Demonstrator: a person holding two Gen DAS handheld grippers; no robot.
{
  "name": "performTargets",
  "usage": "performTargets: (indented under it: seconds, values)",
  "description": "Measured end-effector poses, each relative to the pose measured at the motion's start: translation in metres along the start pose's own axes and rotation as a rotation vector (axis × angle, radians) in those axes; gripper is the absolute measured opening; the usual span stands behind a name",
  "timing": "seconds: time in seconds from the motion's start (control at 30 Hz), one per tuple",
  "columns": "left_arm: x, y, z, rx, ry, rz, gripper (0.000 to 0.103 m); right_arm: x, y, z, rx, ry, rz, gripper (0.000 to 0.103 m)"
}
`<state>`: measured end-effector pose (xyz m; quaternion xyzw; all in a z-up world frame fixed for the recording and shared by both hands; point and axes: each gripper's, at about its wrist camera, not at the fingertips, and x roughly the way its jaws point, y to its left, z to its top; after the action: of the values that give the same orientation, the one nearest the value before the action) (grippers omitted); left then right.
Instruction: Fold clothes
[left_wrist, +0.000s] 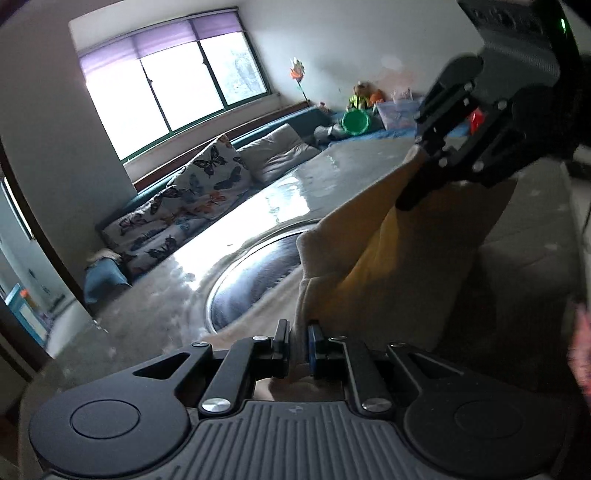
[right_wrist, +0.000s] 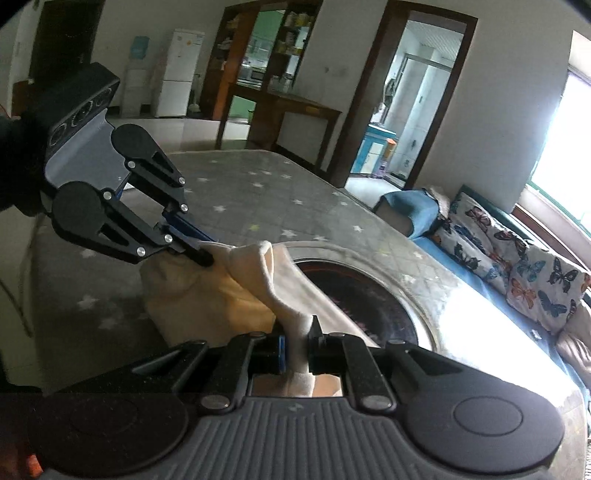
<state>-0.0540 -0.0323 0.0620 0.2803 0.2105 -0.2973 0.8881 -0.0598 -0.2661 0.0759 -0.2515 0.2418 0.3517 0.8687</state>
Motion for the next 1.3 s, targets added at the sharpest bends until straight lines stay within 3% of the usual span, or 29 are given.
performTargets:
  seconds: [0.27,0.57,0.63,0.77,0.83,0.97,1.3]
  values:
    - [0.041,0.012,0.011,0.062,0.026,0.046,0.013,0.029,-0.02,0.003,-0.014,0.012,-0.038,0.009]
    - [0.091,0.039,0.011,0.012,0.073,0.162,0.013,0.089,-0.046,0.014,-0.002,0.003,-0.132,0.009]
    - [0.108,0.045,0.006,-0.016,0.105,0.183,0.013,0.109,-0.05,0.008,0.022,0.012,-0.146,0.019]
    - [0.129,0.052,-0.004,-0.079,0.151,0.198,0.013,0.127,-0.056,-0.003,0.09,0.022,-0.157,0.026]
    - [0.127,0.054,-0.008,-0.096,0.154,0.211,0.013,0.123,-0.063,-0.008,0.13,0.014,-0.158,0.034]
    - [0.111,0.064,-0.013,-0.158,0.134,0.225,0.021,0.101,-0.074,-0.016,0.185,0.001,-0.189,0.038]
    - [0.06,0.069,-0.02,-0.341,0.062,0.154,0.025,0.076,-0.094,-0.071,0.439,0.049,-0.201,0.039]
